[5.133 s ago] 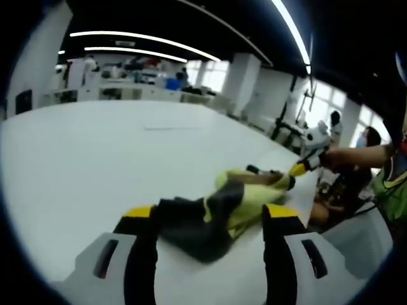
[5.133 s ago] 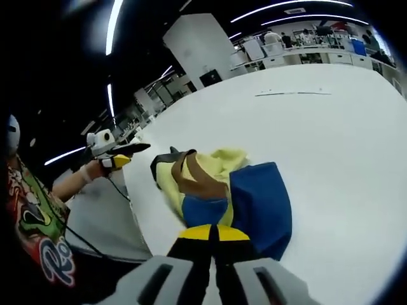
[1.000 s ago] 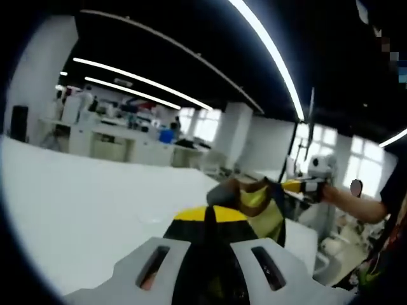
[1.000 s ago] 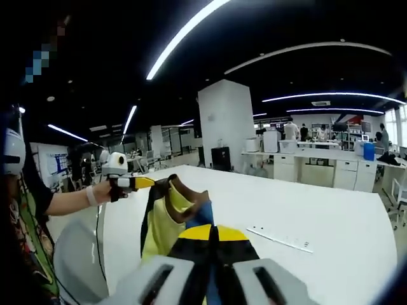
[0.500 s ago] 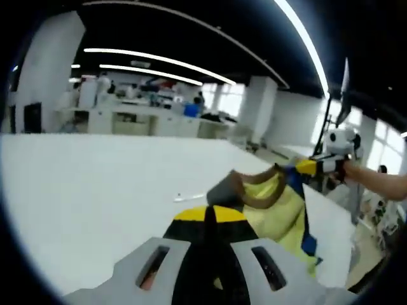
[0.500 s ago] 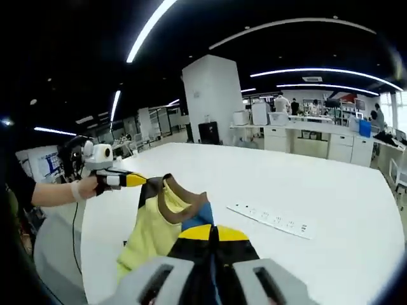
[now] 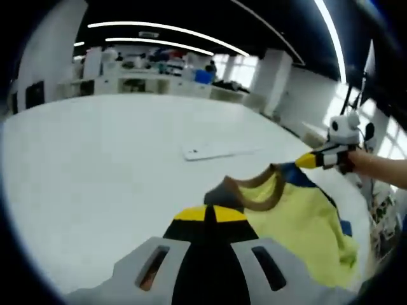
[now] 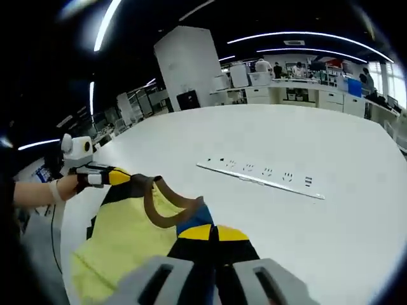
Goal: Fold the garment on the visible template until the final outline fits inside the template.
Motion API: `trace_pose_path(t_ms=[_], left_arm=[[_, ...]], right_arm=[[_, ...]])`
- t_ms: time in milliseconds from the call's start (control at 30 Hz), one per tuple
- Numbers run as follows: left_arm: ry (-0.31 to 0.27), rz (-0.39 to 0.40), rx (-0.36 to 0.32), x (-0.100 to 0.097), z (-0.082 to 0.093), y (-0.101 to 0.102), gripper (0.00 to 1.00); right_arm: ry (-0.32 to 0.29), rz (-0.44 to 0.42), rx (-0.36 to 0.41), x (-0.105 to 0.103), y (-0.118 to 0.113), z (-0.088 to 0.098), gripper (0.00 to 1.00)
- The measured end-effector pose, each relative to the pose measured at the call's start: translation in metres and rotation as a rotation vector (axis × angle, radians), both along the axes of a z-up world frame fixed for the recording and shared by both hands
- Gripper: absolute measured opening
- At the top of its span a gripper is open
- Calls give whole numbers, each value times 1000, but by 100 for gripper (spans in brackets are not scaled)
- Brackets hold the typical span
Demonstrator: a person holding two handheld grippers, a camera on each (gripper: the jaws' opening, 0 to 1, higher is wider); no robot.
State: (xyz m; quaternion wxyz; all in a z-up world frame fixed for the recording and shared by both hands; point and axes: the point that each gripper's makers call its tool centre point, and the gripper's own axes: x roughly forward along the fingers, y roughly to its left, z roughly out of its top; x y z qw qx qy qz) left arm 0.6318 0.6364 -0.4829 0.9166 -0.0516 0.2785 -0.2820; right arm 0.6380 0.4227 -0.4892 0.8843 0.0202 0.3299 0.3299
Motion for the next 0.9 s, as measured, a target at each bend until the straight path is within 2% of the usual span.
trace_pose_path(t_ms=[133, 333, 500, 833, 900], left_arm=[[37, 18, 10, 1, -15, 1, 0], [33, 39, 38, 8, -21, 6, 0], [42, 39, 65, 12, -32, 5, 0], [47, 33, 64, 17, -35, 3, 0], [18, -3, 98, 16, -34, 2, 0]], right_arm=[[17, -18, -11, 4, 0, -14, 0], [40, -34, -20, 5, -2, -25, 0], [44, -26, -65, 2, -5, -33, 0], [62, -25, -79, 2, -7, -40, 0], [65, -27, -74, 2, -7, -40, 0]])
